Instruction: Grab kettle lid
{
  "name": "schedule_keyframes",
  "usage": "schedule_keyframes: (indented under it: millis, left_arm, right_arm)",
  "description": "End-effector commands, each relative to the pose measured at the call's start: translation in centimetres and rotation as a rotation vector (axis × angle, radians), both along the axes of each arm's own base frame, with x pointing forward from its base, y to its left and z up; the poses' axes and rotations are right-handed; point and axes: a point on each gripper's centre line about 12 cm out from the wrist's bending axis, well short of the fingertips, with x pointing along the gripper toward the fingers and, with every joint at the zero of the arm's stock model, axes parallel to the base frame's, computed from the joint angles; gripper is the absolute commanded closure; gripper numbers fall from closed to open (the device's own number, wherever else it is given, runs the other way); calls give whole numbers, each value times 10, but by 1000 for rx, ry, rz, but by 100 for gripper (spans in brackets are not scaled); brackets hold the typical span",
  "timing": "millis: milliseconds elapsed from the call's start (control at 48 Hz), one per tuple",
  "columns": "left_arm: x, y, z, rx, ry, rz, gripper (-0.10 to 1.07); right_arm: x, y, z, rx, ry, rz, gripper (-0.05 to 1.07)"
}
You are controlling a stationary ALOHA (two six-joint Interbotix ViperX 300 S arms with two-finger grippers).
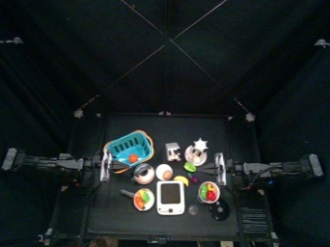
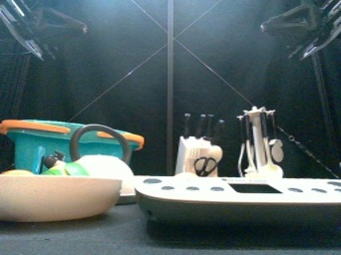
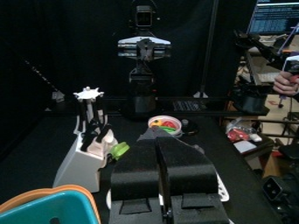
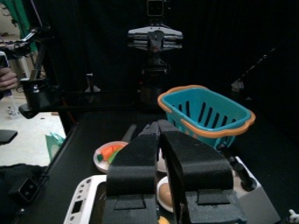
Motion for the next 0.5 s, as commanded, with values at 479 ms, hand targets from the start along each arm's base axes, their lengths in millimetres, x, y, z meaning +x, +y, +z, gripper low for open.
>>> schedule_keyframes:
  millis: [479]
  left_arm:
    - [19, -22, -22, -22, 89, -97, 83]
  right_arm:
    - [19, 42, -45, 342, 476, 133, 98]
